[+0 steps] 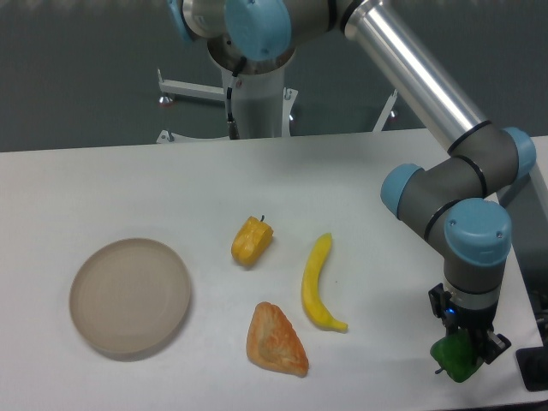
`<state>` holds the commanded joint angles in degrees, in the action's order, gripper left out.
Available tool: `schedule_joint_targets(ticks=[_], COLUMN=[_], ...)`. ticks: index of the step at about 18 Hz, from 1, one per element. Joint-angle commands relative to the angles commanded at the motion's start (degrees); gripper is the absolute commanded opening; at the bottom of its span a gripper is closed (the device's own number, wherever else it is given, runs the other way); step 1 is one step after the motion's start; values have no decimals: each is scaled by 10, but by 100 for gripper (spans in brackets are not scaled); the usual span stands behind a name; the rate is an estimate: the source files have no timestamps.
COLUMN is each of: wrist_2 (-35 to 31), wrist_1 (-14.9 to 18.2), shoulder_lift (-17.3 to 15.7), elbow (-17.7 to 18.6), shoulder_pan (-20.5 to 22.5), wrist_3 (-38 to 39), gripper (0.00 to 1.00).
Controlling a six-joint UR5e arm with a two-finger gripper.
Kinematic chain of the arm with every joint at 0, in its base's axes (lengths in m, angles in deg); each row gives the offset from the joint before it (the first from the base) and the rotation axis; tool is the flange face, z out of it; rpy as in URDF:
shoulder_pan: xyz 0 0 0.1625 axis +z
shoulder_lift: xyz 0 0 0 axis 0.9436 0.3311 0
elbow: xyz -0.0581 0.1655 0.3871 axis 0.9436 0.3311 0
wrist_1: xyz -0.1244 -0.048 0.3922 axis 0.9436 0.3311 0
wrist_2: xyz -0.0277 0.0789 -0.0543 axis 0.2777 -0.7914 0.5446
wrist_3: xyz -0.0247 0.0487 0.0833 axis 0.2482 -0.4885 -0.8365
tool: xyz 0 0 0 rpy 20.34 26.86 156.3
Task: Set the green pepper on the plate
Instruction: 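Lift the held green pepper and carry it toward the plate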
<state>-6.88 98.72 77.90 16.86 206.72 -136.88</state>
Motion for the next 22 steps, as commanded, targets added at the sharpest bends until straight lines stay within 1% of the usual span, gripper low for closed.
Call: schedule_joint_targets(ticks=[4,7,8,12,14,15,19,22], wrist_2=[1,5,6,6,9,22,47,75], wrist_1=[2,5,5,8,8,8,8,8], shoulder_lift=[-6,-19,-27,-86,-112,-173,-227,-268], elbow=[6,16,25,94,123,198,273,320], shoulder_pan=[-2,-5,-10,-25,-30,-70,-112,-131], wrist_3=[1,37,46,97,140,238,350,414], gripper=[29,29,29,29,29,29,30,30])
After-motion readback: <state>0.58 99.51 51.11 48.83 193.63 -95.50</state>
